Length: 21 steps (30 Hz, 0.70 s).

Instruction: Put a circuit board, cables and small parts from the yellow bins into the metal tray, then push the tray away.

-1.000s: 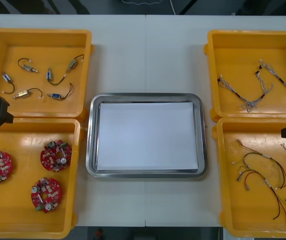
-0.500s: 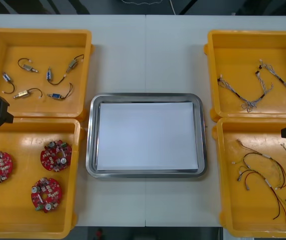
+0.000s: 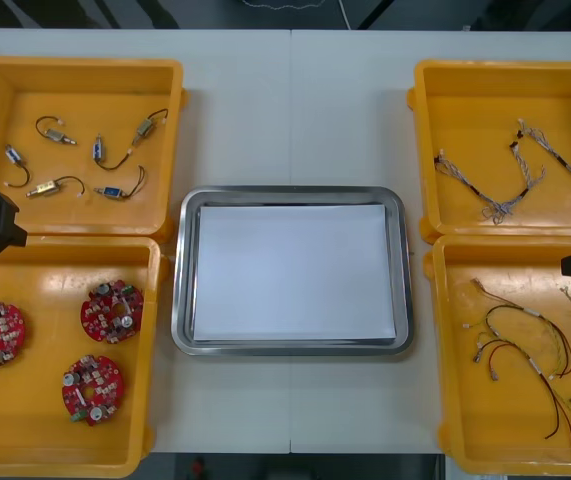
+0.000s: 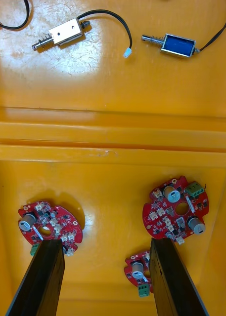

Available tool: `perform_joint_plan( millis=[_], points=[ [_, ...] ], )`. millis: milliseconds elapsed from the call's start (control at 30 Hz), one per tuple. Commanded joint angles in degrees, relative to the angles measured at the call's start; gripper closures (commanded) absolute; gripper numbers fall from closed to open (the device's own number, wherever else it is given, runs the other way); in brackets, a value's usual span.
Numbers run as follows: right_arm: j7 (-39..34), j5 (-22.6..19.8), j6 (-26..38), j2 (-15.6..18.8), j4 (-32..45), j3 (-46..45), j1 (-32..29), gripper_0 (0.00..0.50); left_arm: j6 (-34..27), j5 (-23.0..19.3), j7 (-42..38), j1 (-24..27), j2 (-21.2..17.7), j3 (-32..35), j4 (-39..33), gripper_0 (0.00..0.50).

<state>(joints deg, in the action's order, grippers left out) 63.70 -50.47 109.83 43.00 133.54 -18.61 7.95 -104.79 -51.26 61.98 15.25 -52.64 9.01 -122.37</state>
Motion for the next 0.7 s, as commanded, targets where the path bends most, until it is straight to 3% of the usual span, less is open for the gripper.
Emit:
perform_joint_plan(
  millis=[33,700],
  points=[
    [0.11,-0.42,0.17,2.18,1.72,-1.60,-0.74,0.000,0.47,0.02,3.33,-0.66,-0.01,1.89,-1.64,0.000],
    [0.11,-0.42,0.17,2.18,1.72,-1.60,-0.74,0.000,0.47,0.02,3.33,-0.66,-0.01,1.89,-1.64,0.000]
  ],
)
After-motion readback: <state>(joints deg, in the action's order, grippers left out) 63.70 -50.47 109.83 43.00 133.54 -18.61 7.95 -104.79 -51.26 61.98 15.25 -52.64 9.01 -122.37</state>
